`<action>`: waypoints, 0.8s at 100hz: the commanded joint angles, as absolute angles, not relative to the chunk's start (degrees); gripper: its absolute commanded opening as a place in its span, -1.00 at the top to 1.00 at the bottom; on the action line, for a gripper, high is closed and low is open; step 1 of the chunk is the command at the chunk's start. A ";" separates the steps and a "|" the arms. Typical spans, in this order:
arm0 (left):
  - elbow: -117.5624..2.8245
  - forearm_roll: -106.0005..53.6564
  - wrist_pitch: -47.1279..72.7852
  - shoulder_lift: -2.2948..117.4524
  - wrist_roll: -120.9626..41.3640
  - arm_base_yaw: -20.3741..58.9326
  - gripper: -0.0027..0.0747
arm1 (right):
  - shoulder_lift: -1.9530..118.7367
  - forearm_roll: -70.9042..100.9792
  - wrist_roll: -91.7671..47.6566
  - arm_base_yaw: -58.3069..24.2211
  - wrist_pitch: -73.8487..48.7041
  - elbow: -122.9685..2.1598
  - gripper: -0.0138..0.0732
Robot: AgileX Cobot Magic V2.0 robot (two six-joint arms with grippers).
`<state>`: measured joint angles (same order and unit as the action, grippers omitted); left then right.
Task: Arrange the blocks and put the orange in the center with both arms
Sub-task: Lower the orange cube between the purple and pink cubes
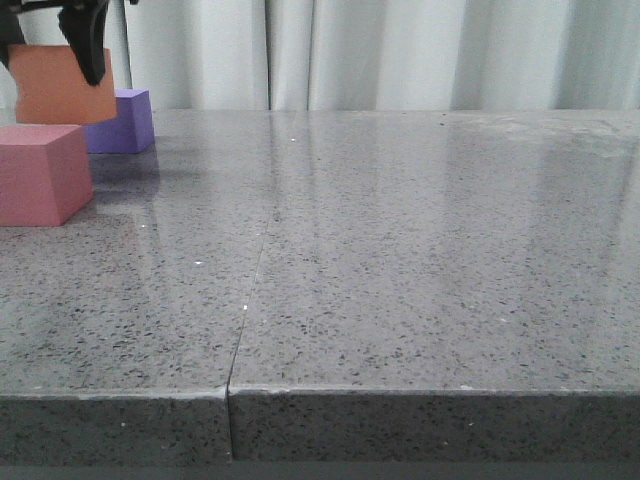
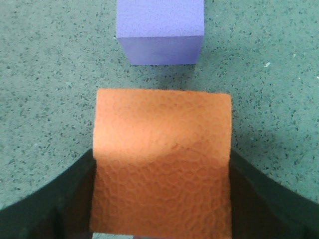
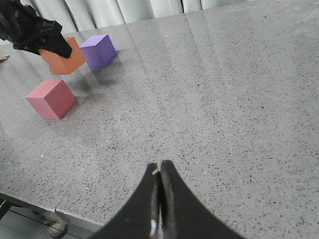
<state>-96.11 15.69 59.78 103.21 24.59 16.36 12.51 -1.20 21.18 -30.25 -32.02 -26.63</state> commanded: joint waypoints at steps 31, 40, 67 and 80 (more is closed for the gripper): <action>-93.40 17.96 51.65 102.31 28.38 14.98 0.25 | 12.91 -1.60 20.91 -30.16 -27.78 -27.88 0.82; -93.40 17.96 51.65 103.06 28.38 14.98 0.25 | 12.91 -1.60 20.91 -30.16 -27.78 -27.88 0.82; -93.40 17.43 51.34 104.11 28.38 14.98 0.25 | 12.91 -1.60 20.91 -30.16 -27.78 -27.88 0.82; -93.40 17.14 51.08 104.11 28.38 14.98 0.25 | 12.91 -1.60 20.91 -30.16 -27.78 -27.88 0.82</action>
